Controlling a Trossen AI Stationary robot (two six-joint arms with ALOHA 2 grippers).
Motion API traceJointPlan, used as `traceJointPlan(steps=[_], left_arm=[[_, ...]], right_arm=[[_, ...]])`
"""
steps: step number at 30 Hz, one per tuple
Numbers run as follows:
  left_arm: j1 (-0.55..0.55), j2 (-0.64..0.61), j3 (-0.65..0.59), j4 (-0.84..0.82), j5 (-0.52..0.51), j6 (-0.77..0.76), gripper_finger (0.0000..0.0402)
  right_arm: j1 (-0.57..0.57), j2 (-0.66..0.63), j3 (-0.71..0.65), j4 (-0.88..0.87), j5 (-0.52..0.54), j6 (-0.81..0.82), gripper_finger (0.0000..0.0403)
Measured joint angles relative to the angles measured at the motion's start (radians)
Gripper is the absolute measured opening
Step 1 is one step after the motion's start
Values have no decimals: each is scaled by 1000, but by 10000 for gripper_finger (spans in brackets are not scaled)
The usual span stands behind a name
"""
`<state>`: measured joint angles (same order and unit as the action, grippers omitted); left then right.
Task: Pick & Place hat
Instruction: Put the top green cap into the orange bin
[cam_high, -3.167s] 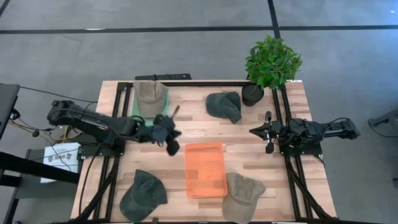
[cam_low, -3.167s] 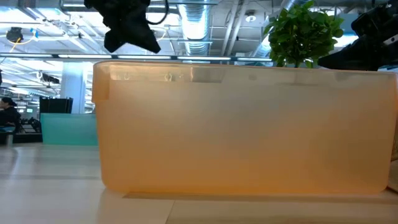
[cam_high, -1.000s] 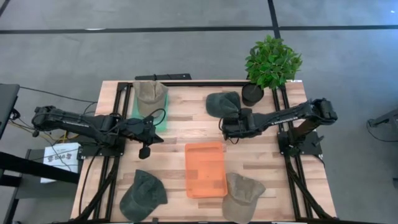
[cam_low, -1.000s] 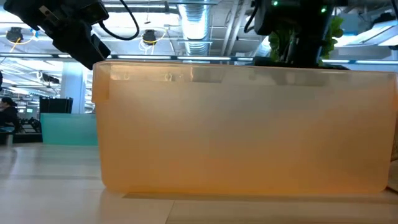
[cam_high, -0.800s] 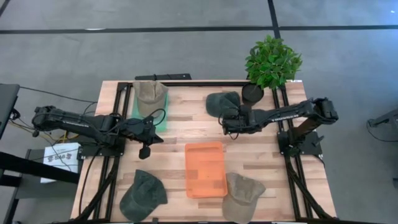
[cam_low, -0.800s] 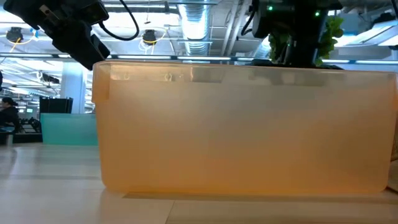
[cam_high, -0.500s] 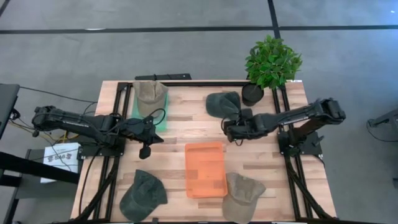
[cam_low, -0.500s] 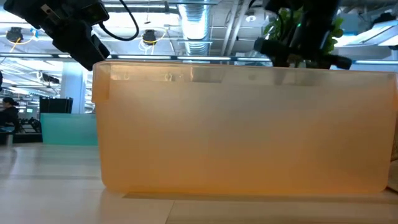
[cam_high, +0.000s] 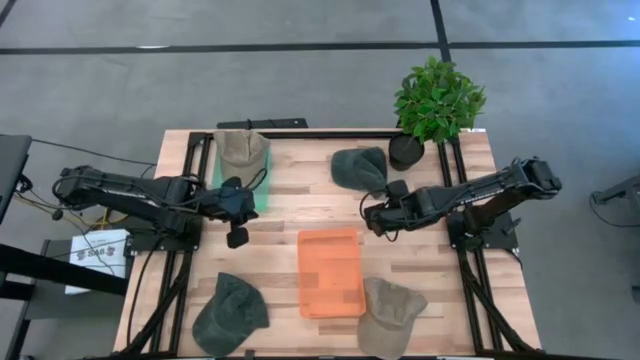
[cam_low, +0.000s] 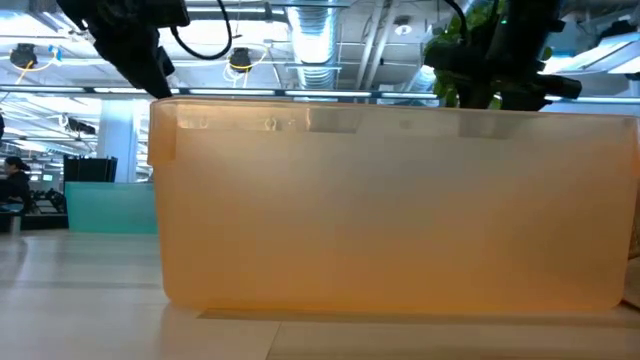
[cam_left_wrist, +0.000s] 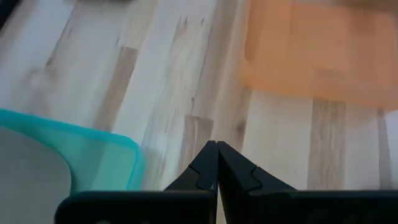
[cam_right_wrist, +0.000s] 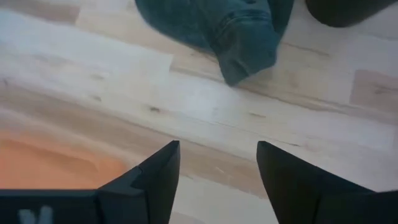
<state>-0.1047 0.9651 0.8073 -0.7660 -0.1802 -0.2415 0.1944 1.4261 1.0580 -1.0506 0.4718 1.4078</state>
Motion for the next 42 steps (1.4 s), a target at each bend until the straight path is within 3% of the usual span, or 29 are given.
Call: traceJointPlan(steps=[5, 9, 15, 19, 25, 37, 39, 42], left_arm=[[0, 15, 10, -10, -1, 4, 0], [0, 14, 10, -23, -3, 11, 0], [0, 14, 10, -27, -5, 29, 0], [0, 14, 10, -27, -6, 29, 0], [0, 14, 10, -26, -6, 29, 0], [0, 14, 10, 7, -9, 23, 0], [0, 14, 10, 9, -10, 22, 0], [0, 14, 10, 11, -11, 22, 0]], right_arm=[[-1, 1, -13, 20, -2, 87, 171], [7, -14, -129, 179, -34, 111, 163], [26, -66, -362, 559, -50, 182, 182], [-2, -98, -433, 605, 25, 222, 206], [-89, -104, -481, 626, 48, 188, 252], [-360, -82, -626, 1128, 109, -55, 295], [-413, -61, -632, 1170, 87, -71, 295], [-484, -2, -631, 1262, -33, -101, 294]])
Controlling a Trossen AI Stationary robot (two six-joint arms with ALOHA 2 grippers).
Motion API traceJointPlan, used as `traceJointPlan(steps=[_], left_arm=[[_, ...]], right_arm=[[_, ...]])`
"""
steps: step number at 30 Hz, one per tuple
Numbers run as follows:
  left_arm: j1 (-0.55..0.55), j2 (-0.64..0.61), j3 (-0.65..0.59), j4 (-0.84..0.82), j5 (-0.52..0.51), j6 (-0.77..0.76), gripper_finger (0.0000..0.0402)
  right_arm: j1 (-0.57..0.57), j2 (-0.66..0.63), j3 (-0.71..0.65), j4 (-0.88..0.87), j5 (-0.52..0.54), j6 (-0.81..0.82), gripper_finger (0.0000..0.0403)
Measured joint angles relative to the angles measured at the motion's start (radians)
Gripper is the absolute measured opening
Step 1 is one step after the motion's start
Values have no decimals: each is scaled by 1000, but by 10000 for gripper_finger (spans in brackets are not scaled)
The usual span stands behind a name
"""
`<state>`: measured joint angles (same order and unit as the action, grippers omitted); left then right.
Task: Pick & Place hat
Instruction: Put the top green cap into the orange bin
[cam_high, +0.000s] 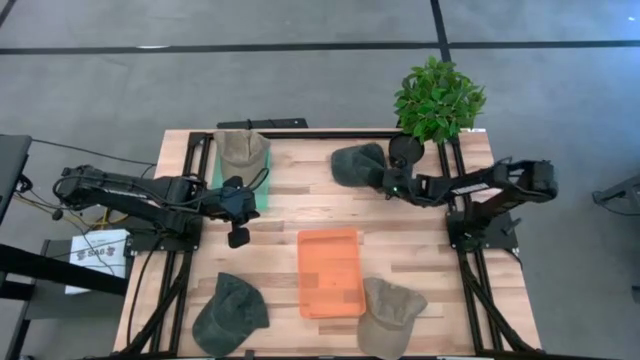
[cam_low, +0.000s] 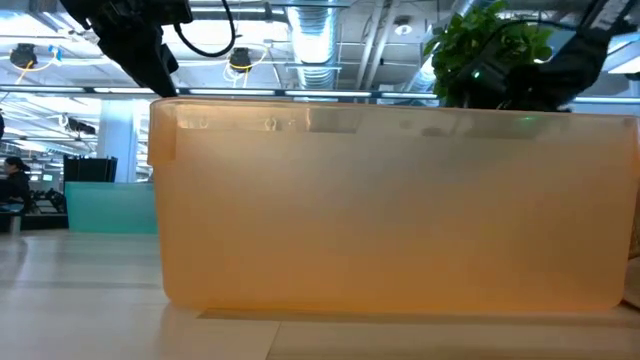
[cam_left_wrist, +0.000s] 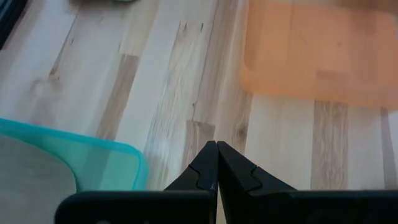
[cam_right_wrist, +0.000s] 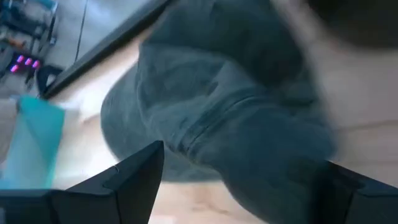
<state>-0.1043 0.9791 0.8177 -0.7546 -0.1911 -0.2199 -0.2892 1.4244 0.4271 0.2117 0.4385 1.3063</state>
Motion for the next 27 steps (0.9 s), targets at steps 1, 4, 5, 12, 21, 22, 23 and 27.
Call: traceJointPlan(steps=[1, 4, 5, 12, 21, 22, 23, 27], left_arm=[[0, 0, 0, 1, -2, 0, 0], [0, 0, 0, 1, -20, -3, 0], [0, 0, 0, 1, -25, -4, 0], [0, 0, 0, 1, -28, -4, 0], [0, 0, -1, 10, -66, -3, 0], [0, 0, -1, 10, -74, -3, 0], [0, 0, -1, 10, -79, -3, 0], [0, 0, -1, 10, -80, -3, 0]], right_arm=[[-17, 25, 0, 35, -37, -4, 293], [-36, 96, 0, 106, -61, 0, 279], [-34, 118, 0, 129, -49, 11, 268], [12, 163, 1, 173, -17, -45, 75], [147, 10, 12, 178, -3, -270, 17], [166, -14, 22, 178, 11, -315, 11], [185, -37, 35, 178, 22, -363, 8], [257, -112, 109, 175, 37, -600, 11]])
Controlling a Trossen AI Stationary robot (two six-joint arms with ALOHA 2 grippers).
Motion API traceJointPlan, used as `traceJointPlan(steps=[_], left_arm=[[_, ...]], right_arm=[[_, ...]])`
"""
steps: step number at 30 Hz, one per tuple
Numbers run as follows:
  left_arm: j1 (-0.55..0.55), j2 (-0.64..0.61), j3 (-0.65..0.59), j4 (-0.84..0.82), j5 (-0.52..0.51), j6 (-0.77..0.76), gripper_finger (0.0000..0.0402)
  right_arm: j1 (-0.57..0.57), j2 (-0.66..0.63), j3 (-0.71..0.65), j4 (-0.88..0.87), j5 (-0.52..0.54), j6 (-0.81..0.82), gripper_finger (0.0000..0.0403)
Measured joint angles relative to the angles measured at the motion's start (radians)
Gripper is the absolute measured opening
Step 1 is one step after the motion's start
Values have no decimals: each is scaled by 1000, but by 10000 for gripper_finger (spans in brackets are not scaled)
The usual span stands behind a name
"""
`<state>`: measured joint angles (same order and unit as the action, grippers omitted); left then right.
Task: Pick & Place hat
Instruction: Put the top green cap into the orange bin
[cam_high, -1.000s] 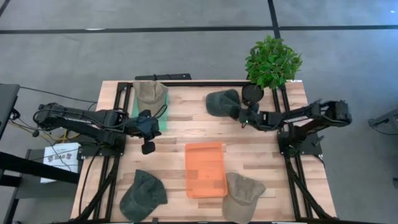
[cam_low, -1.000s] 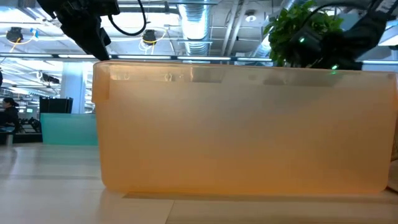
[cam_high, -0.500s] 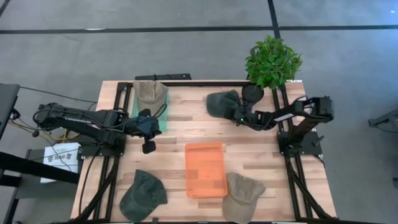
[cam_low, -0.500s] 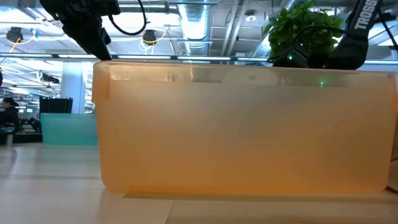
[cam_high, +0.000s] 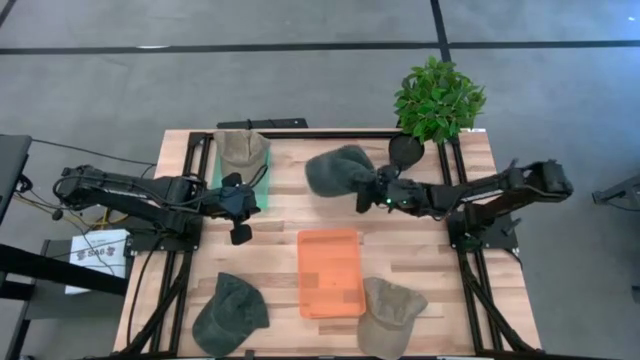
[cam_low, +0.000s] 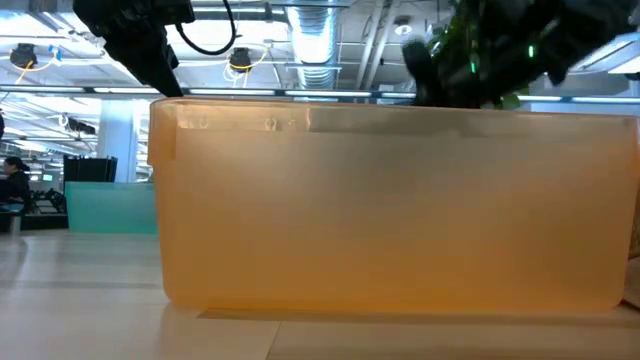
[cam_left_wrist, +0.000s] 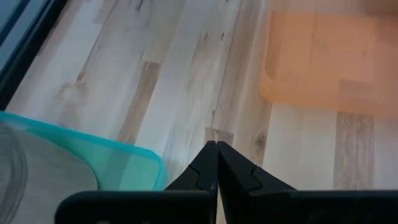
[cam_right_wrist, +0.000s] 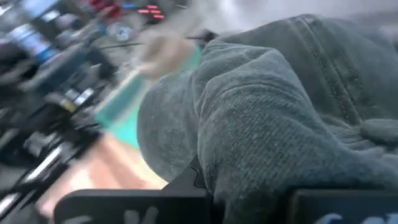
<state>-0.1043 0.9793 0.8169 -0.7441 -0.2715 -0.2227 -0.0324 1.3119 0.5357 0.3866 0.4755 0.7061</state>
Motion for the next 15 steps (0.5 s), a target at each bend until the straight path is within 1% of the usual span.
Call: traceJointPlan(steps=[3, 7, 12, 15], left_arm=[[0, 0, 0, 0, -1, 0, 0], [0, 0, 0, 0, 3, 0, 0], [-2, 0, 0, 8, 10, 0, 0], [-2, 0, 0, 26, 11, 0, 0]], right_arm=[[64, -32, 93, -90, -1, -180, 7], [153, -38, 257, -331, -6, -369, 6], [261, -7, 431, -636, -15, -517, 8], [320, 7, 474, -734, -69, -574, 4]])
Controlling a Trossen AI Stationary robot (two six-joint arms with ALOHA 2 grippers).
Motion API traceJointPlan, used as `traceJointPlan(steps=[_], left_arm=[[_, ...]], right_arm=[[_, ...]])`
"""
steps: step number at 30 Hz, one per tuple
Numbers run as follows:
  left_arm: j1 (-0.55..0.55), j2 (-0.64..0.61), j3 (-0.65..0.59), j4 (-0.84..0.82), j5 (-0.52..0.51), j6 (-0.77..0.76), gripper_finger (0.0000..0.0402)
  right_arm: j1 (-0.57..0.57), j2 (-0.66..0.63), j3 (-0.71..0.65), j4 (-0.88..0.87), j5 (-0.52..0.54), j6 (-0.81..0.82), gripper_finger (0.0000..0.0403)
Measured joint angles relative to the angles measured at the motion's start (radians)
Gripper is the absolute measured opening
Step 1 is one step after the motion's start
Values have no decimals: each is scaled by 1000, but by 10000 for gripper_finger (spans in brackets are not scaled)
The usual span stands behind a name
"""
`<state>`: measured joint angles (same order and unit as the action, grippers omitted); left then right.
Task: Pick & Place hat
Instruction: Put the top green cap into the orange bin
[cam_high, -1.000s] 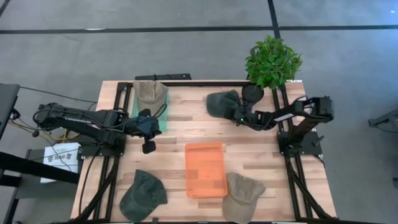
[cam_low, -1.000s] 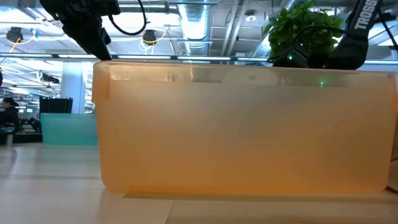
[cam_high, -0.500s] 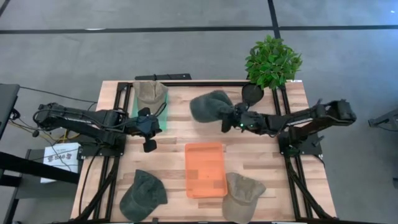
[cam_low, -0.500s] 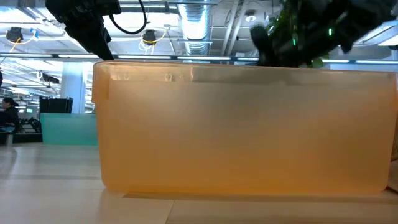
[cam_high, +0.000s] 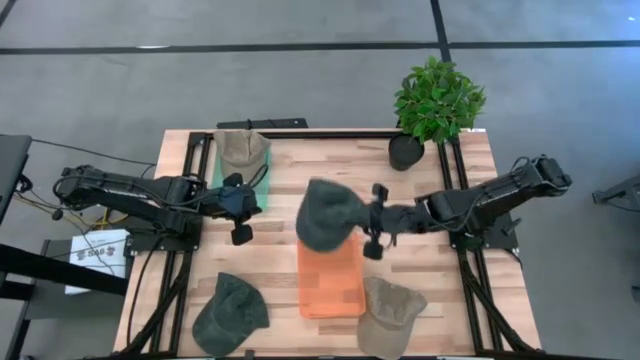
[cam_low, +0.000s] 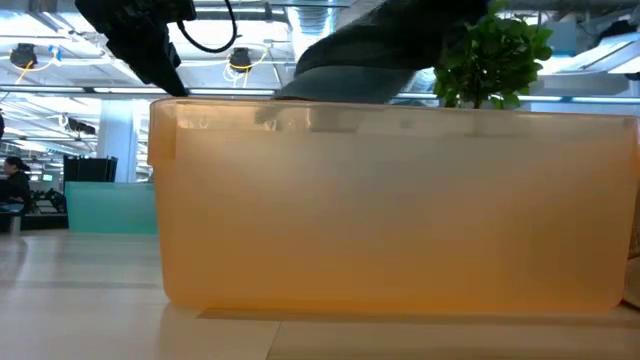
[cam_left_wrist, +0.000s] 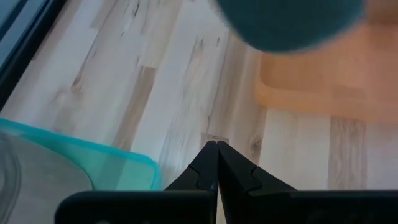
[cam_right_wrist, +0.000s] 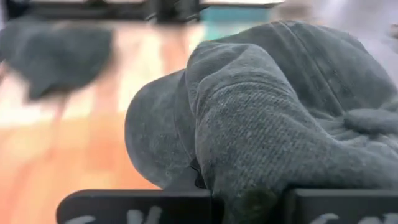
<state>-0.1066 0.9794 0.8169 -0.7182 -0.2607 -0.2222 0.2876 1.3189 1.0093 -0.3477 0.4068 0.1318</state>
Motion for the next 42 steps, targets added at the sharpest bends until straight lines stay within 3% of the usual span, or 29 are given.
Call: traceJointPlan(steps=[10, 17, 24, 33, 42], left_arm=[[0, 0, 0, 95, 31, 2, 0], [0, 0, 0, 157, 48, 2, 0], [0, 0, 0, 167, 48, -1, 0], [0, 0, 0, 171, 48, -1, 0], [0, 0, 0, 165, 47, 0, 0]], right_arm=[[173, 42, 0, -61, -38, -73, 5], [188, 168, -1, 17, -63, -149, 6], [190, 243, -1, 34, -66, -118, 15], [187, 192, 0, 11, -66, -87, 90], [143, 185, 17, -69, -67, -89, 212]])
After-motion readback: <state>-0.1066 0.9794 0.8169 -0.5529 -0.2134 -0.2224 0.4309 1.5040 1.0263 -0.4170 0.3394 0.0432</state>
